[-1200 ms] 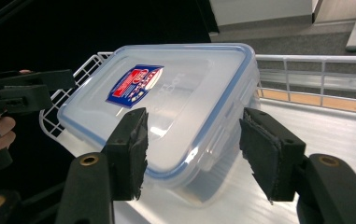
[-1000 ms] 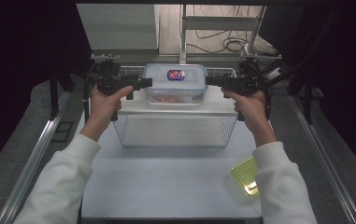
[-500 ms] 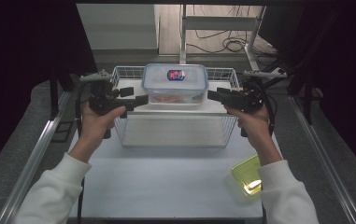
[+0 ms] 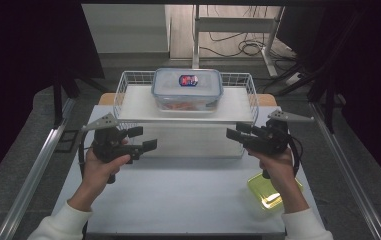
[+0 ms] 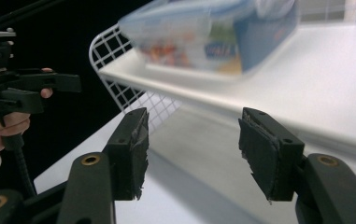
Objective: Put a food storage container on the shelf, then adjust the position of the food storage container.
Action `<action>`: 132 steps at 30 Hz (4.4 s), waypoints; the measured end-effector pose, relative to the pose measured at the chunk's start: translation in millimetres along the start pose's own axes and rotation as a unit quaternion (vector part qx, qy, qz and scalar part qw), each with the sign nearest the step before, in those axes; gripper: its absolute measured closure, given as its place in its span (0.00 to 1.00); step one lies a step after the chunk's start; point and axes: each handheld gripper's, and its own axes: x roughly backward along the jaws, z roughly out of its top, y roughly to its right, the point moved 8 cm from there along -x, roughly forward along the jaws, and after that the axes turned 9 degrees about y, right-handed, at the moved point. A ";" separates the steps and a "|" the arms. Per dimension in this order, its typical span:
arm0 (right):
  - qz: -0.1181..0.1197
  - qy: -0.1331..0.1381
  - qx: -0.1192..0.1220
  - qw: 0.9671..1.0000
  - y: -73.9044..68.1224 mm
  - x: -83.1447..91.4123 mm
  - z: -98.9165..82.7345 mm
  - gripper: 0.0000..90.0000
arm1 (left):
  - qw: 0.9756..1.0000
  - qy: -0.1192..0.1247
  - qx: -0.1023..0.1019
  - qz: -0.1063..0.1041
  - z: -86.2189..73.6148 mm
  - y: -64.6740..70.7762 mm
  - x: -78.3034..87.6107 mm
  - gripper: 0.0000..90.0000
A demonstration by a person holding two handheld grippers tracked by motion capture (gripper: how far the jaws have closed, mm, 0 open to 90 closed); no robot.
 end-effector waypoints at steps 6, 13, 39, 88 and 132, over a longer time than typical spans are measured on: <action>0.013 -0.013 -0.006 1.000 -5.5 8.2 -34.0 0.45 | 1.000 -0.012 0.000 0.010 -34.6 0.3 8.0 0.25; 0.016 -0.034 0.006 0.999 -12.9 9.8 -66.7 0.44 | 0.999 -0.045 0.011 0.006 -71.6 0.1 11.4 0.25; -0.037 -0.081 0.031 0.996 10.1 39.2 -107.8 0.67 | 0.994 -0.105 0.005 0.017 -120.2 -5.3 8.2 0.25; -0.271 -0.188 0.013 0.944 142.0 151.0 -145.1 0.99 | 0.993 -0.113 0.002 0.028 -130.1 -8.2 15.6 0.25; -0.185 -0.222 0.067 0.955 31.5 76.5 -164.0 0.99 | 0.994 -0.109 -0.001 0.027 -126.6 -7.5 18.7 0.25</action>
